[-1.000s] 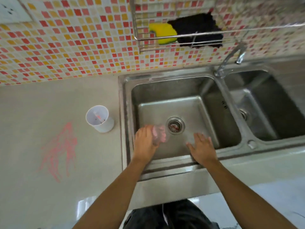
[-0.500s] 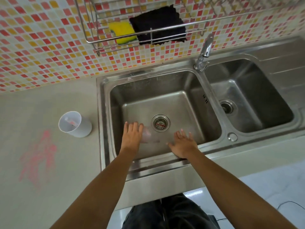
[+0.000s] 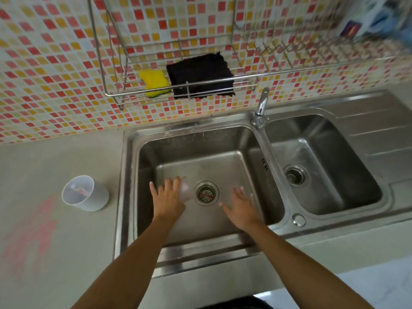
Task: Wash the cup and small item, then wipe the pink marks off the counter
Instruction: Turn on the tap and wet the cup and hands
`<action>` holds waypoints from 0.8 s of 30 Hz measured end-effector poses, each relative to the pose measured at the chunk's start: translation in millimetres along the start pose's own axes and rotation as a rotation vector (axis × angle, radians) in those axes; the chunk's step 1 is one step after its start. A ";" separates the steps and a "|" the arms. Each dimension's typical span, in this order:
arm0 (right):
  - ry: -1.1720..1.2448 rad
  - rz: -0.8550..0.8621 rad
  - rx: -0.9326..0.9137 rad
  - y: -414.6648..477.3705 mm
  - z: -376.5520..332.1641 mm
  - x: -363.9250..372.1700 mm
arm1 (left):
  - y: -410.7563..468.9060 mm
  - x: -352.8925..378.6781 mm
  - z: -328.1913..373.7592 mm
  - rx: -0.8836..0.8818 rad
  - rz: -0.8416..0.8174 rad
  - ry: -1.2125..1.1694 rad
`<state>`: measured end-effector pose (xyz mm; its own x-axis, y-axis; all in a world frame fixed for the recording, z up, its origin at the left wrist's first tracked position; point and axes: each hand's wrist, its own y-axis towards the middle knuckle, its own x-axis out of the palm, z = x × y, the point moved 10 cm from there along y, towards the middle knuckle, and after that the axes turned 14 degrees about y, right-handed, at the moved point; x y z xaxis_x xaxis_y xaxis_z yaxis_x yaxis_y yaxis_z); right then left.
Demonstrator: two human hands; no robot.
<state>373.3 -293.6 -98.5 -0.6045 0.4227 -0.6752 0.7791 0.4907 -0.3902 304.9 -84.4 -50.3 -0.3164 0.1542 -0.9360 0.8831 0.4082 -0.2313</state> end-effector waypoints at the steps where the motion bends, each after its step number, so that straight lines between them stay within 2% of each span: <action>1: 0.047 0.091 -0.023 7.6 0.4 -27.7 | 6.4 -5.3 7.0 0.004 -0.019 -0.095; 5: 0.216 0.363 -0.033 37.5 5.2 -132.5 | 28.7 -45.7 48.9 0.068 0.022 -0.327; 10: 0.373 0.453 -0.035 87.7 -7.7 -219.3 | 59.3 -119.7 96.5 0.117 0.114 -0.629; 14: 0.353 0.408 0.052 117.5 -10.0 -245.2 | 85.6 -148.2 120.5 0.178 0.162 -0.851; 20: 0.101 0.298 -0.090 132.1 -21.8 -245.6 | 106.8 -157.0 131.3 0.205 0.192 -0.884; 24: 0.097 0.261 -0.070 127.9 -34.2 -241.3 | 102.8 -150.1 146.2 0.248 0.152 -0.906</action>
<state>613.1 -306.8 35.9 -0.4004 0.6113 -0.6826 0.8992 0.4056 -0.1642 493.8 -197.2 27.7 0.1048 -0.6090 -0.7862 0.9739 0.2227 -0.0427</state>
